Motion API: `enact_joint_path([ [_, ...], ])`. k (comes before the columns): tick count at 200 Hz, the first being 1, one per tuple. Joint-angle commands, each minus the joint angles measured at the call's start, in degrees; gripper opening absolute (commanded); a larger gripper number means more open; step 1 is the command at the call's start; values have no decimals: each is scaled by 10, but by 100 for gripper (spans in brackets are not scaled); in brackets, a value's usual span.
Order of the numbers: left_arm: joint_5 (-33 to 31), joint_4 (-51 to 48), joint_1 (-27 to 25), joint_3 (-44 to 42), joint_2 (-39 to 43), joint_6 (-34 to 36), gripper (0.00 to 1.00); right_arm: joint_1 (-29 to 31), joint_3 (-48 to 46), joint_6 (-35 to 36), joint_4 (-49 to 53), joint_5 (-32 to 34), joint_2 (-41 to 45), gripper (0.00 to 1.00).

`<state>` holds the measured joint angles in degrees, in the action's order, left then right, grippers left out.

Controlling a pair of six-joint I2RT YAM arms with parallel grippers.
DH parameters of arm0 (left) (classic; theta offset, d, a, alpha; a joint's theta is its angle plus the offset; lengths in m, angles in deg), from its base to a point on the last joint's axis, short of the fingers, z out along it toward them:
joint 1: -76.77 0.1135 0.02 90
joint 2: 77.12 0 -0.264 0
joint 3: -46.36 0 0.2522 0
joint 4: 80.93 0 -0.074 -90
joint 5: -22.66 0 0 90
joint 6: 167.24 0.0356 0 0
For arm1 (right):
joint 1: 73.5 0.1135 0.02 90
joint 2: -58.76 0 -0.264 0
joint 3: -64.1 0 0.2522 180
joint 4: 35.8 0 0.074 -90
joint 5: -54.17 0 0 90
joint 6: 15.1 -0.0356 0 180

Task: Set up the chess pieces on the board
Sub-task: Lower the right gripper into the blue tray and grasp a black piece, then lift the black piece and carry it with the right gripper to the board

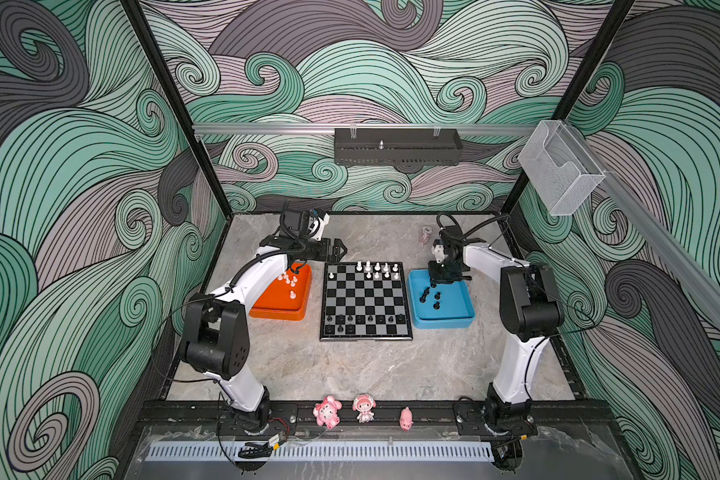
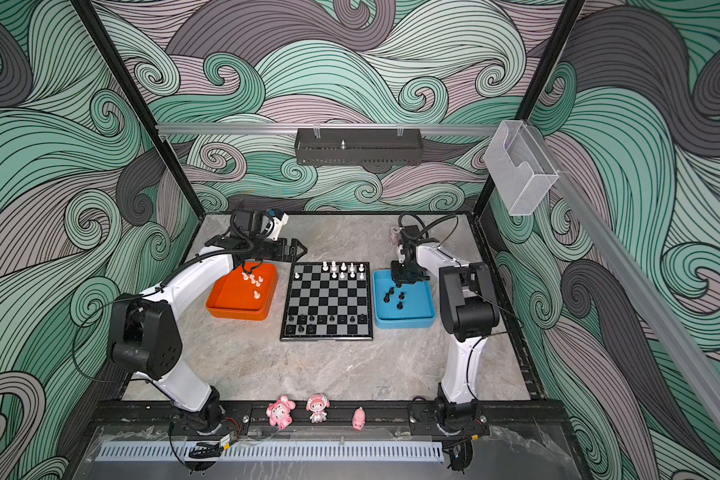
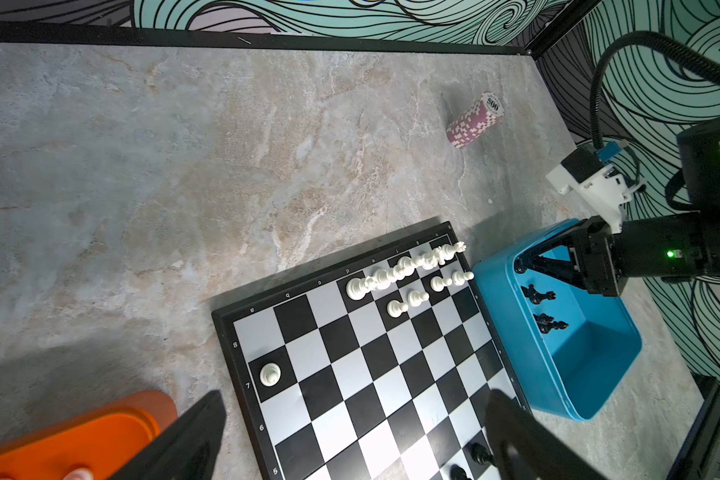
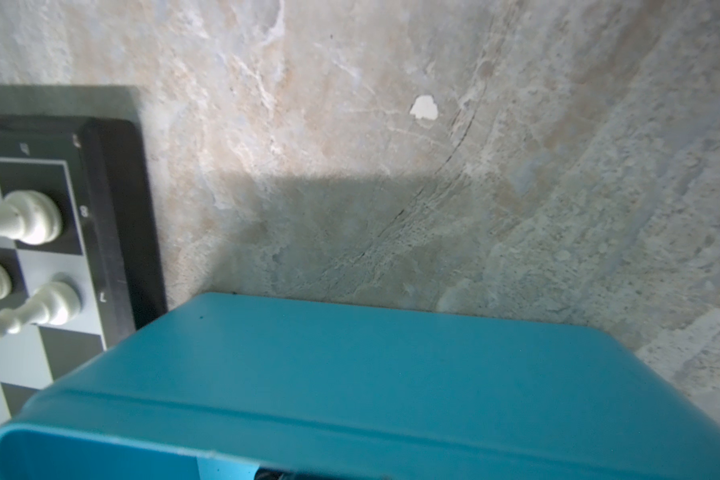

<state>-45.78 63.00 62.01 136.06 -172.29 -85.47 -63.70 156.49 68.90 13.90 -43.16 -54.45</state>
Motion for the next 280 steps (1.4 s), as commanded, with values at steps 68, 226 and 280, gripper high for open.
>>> enact_joint_path([
  [68, 10, -5, 3, 19, 3, -5, 99, 5, 23, 6, 35, 9, 38, 16],
  [226, -20, 10, 65, 4, 42, -32, 99, 174, 18, -50, 74, -15, 185, 16],
  [280, -21, 11, 79, 3, 46, -32, 99, 277, -18, -101, 23, -21, 196, 17],
])
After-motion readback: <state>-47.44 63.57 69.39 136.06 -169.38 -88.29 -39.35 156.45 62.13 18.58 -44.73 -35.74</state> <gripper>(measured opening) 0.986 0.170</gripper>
